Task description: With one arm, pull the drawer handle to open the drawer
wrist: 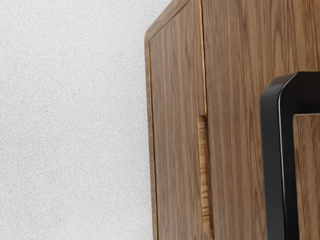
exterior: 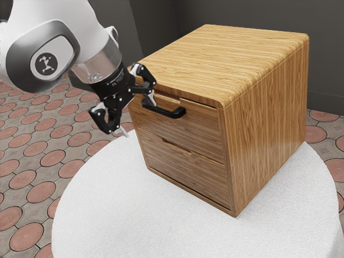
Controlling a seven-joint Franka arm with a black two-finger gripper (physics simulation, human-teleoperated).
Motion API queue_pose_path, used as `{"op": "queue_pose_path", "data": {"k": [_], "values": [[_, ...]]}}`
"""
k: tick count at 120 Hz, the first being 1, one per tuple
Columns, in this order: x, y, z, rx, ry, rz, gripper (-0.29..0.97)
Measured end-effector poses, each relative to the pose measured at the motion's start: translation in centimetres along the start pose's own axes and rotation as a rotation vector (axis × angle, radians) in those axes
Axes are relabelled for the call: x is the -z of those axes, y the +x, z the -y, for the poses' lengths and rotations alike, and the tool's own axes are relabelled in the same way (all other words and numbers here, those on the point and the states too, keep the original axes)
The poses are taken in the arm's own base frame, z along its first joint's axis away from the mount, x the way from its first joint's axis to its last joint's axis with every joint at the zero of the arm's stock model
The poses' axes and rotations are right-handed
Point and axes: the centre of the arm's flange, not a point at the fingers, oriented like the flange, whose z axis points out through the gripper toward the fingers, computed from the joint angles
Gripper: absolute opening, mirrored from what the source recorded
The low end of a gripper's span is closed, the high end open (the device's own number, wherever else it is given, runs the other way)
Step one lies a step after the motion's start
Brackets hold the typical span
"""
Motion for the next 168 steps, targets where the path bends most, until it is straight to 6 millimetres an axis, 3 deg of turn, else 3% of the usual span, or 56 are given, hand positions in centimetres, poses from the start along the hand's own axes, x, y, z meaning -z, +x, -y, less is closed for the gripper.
{"op": "queue_pose_path", "data": {"k": [76, 107, 168], "values": [[-1.0, 0.2, -0.9, -0.008, -0.021, -0.005, 0.68], [-0.8, 0.1, -0.9, -0.014, -0.028, -0.006, 0.52], [-0.1, 0.6, -1.3, -0.034, -0.043, -0.027, 0.41]]}}
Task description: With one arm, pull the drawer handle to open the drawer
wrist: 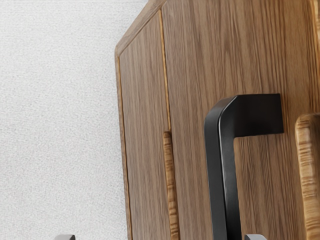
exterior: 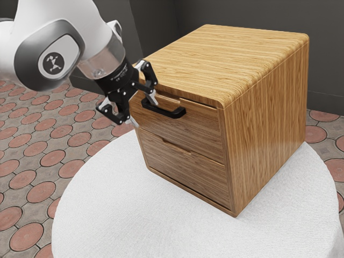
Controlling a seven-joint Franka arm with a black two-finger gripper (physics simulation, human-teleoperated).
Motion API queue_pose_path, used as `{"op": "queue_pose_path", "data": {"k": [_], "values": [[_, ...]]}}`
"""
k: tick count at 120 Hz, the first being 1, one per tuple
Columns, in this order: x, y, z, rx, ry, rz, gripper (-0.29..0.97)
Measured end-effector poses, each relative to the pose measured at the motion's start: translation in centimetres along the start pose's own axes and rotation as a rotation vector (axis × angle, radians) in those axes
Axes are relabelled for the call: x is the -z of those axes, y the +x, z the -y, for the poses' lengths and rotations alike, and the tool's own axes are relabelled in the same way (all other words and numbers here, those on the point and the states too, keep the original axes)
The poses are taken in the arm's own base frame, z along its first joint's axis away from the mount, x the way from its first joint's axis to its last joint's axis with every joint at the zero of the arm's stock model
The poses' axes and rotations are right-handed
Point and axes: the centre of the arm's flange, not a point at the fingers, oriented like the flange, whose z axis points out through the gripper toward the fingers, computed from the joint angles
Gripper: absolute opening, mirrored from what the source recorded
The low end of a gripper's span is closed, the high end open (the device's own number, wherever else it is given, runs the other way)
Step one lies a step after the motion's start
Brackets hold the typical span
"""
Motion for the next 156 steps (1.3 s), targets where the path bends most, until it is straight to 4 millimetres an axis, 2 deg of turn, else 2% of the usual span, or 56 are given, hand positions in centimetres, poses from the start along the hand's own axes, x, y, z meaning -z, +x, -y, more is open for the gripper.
{"op": "queue_pose_path", "data": {"k": [36, 72, 117, 140, 156], "values": [[-0.5, 0.7, -1.0, -0.008, -0.001, -0.006, 0.40], [-2.0, 0.8, -1.2, -0.020, 0.023, -0.002, 0.39], [-2.4, 0.9, -1.2, -0.033, 0.031, -0.001, 0.39], [-2.3, 1.2, -1.1, -0.053, 0.033, -0.018, 0.13], [-2.3, 1.3, -1.1, -0.068, 0.034, -0.031, 0.01]]}}
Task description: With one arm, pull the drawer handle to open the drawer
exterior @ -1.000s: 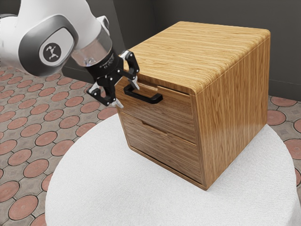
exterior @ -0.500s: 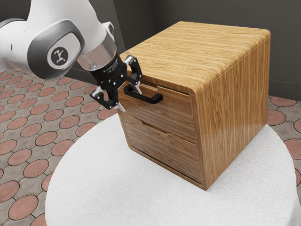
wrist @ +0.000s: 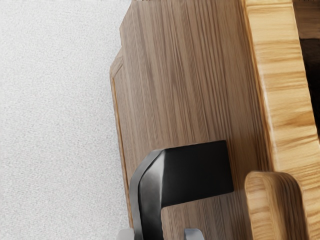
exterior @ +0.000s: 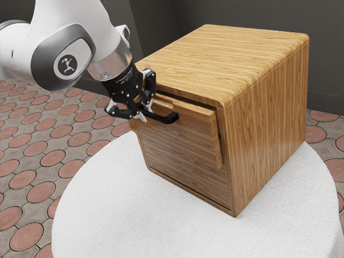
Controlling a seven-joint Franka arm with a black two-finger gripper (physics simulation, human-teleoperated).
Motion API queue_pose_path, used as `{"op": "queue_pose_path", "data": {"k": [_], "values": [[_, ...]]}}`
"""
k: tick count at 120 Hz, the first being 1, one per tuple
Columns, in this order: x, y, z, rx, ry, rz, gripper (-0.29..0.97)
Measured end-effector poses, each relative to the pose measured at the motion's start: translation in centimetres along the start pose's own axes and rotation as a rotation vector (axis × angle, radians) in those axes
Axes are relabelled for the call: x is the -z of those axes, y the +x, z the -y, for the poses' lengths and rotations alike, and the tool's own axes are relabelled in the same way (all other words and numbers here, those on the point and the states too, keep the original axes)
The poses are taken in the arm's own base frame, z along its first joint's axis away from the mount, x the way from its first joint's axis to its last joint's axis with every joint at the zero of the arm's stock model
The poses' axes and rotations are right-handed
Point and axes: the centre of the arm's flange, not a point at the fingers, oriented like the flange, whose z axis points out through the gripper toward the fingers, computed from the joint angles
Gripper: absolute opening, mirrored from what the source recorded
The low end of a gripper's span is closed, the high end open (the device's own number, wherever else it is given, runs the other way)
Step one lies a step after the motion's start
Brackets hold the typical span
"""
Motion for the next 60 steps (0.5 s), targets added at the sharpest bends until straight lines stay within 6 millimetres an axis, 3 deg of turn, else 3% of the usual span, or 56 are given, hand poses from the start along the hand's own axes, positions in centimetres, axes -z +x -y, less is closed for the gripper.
{"op": "queue_pose_path", "data": {"k": [24, 60], "values": [[0.0, 0.0, 0.4, -0.015, 0.007, -0.006, -0.07], [1.2, 0.1, 3.0, -0.019, 0.011, -0.010, -0.11]]}}
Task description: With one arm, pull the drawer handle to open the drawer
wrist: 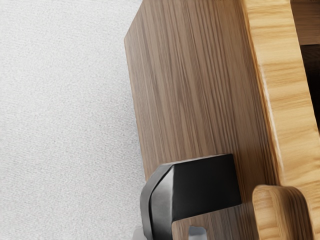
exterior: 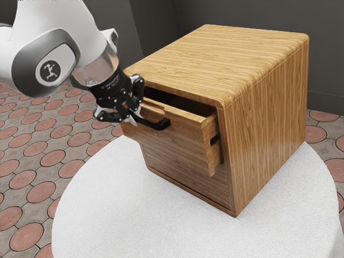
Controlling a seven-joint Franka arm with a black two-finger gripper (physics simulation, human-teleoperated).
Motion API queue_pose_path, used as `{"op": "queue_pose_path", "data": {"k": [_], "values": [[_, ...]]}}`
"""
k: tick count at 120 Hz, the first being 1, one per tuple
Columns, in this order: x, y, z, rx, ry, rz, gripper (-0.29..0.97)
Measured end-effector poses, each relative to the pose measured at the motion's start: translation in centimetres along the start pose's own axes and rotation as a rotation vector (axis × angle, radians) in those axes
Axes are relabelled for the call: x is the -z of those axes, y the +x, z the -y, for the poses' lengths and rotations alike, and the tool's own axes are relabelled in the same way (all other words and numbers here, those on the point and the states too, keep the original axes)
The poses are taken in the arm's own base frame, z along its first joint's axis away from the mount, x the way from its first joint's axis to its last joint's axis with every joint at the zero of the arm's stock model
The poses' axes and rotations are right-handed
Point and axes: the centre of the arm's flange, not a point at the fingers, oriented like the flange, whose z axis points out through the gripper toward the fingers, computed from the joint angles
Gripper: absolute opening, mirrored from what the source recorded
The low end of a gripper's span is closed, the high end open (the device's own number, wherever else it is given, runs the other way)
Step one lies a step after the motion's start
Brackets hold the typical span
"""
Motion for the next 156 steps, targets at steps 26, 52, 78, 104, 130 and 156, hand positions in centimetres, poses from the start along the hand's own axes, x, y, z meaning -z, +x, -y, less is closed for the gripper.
{"op": "queue_pose_path", "data": {"k": [26, 52, 78, 104, 130, 156], "values": [[-0.1, 0.1, 1.3, 0.004, 0.012, 0.003, -0.11], [0.4, 0.1, 2.9, 0.010, 0.011, 0.005, -0.09], [1.0, -0.1, 4.3, 0.012, 0.004, 0.005, -0.08], [1.6, -0.3, 6.1, 0.020, -0.002, 0.004, -0.08], [2.1, -0.5, 7.8, 0.023, -0.008, 0.001, -0.10], [2.6, -0.8, 9.4, 0.032, -0.015, -0.010, -0.10]]}}
